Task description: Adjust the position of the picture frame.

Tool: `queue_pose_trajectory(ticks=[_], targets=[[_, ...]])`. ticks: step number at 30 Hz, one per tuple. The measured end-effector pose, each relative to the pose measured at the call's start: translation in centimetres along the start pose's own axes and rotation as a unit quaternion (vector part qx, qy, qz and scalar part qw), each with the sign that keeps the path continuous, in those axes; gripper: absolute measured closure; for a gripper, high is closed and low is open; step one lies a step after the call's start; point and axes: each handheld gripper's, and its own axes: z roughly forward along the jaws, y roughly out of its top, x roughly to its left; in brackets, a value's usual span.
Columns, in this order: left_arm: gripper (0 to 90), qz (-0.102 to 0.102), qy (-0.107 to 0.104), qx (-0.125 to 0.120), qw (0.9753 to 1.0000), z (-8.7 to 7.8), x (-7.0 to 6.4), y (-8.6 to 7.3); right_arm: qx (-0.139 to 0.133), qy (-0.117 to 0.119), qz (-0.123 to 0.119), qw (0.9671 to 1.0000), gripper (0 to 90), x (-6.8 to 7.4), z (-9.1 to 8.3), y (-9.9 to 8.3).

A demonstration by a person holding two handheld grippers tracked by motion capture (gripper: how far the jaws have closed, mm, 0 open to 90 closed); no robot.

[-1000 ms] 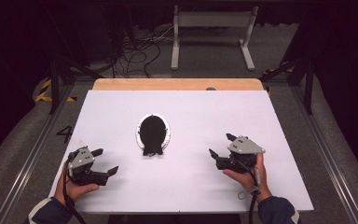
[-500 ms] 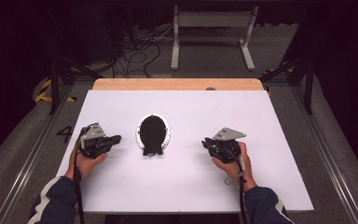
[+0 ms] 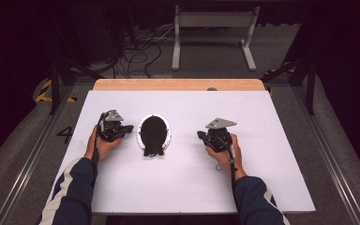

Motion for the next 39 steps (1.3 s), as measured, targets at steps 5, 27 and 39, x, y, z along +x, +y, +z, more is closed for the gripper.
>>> queue_pose_trajectory(ticks=[5,27,39], targets=[[90.0,-0.01,-0.011,-0.003,0.9999,0.3,-0.2,0.1,-0.004,0.019,0.014,0.9997,90.0,0.7,1.9,1.8],[90.0,0.029,-0.038,-0.001,0.9989,2.0,-4.0,1.7,0.064,0.02,0.03,0.9973,90.0,1.3,7.2,2.8],[90.0,0.032,-0.063,0.0,0.9975,2.6,-4.9,2.3,0.07,0.009,-0.009,0.9975,90.0,1.3,5.6,1.7]])
